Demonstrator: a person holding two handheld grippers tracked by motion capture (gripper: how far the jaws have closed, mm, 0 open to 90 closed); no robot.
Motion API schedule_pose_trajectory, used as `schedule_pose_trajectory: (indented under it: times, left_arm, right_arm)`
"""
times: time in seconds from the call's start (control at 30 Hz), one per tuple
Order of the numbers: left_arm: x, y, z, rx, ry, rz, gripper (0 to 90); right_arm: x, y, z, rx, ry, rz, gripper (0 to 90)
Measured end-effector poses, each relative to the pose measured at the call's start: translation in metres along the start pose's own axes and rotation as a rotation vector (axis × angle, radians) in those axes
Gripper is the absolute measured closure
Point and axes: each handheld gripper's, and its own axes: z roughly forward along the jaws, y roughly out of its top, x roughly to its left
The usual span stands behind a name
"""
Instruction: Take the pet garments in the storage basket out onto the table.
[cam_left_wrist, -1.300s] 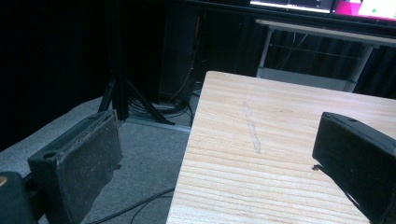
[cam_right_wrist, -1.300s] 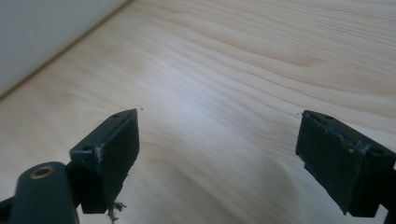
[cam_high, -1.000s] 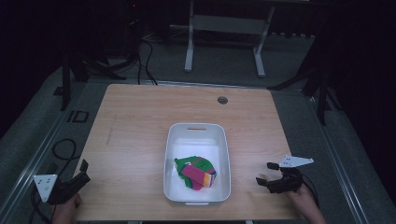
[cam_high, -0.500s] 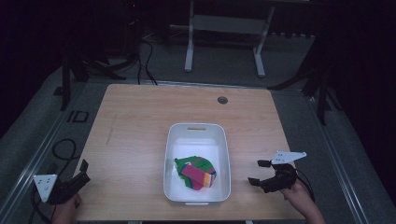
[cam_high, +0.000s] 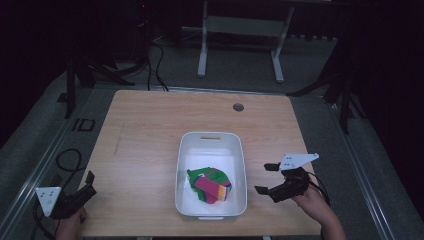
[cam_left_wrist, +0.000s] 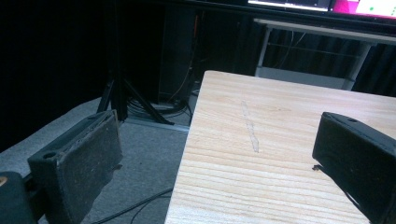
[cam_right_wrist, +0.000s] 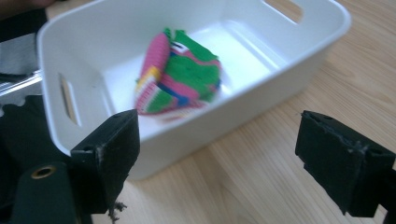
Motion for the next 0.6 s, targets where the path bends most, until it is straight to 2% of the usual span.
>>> schedule_pose_trajectory:
  times: [0.1, 0.27, 0.43, 0.6]
  left_arm:
    - [0.000, 0.000, 0.000, -0.002, -0.002, 0.000, 1.8]
    - [0.001, 0.000, 0.000, 0.001, -0.006, -0.002, 1.8]
    - [0.001, 0.000, 0.000, 0.002, -0.011, -0.001, 1.8]
    - [0.001, 0.000, 0.000, 0.001, -0.013, -0.005, 1.8]
  right_arm:
    - [0.005, 0.010, 0.006, 0.019, 0.015, -0.014, 13.5]
    - [0.010, 0.024, 0.017, 0.019, 0.043, -0.018, 12.0]
    - [0.019, 0.038, 0.033, 0.054, 0.053, -0.044, 12.1]
    - [0.027, 0.050, 0.051, 0.084, 0.087, -0.055, 12.3]
